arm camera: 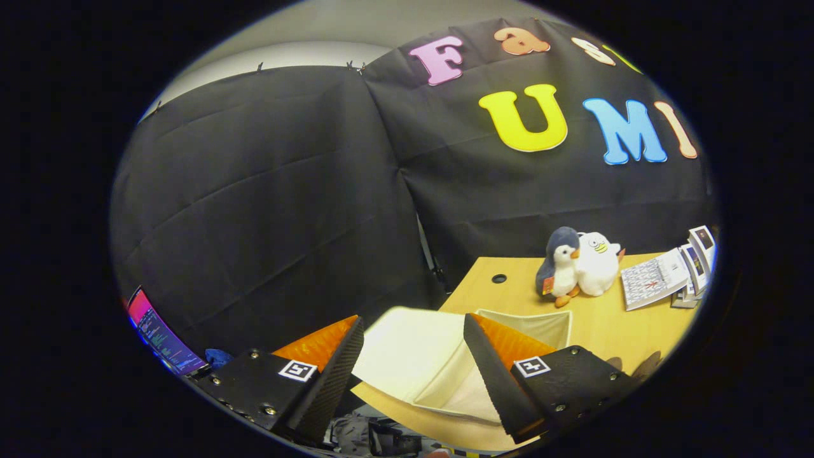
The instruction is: Open the storage box then place both shoes into the box .Put the left shoe in first, then the right shoe, with the right side of both shoes facing outward in a uniform manner.
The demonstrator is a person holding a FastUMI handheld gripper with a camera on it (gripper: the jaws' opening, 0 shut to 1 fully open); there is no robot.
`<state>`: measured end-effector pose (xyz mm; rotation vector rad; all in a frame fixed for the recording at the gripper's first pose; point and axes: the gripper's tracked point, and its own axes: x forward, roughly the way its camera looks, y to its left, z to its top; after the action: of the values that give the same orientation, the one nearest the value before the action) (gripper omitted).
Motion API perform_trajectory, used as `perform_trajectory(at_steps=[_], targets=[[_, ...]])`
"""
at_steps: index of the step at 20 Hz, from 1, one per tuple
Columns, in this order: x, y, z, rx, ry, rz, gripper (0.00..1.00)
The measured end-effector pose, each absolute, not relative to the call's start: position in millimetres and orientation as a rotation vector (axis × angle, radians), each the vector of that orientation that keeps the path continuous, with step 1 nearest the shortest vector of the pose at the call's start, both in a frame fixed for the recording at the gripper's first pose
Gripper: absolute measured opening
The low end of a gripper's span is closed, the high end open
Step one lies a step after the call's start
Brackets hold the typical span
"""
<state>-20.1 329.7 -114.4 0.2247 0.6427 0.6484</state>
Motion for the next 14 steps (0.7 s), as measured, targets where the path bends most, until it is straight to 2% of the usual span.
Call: perform_trajectory(at_steps=[14], targets=[[7,164,-167,0.175,0.667,0.389,0.97]])
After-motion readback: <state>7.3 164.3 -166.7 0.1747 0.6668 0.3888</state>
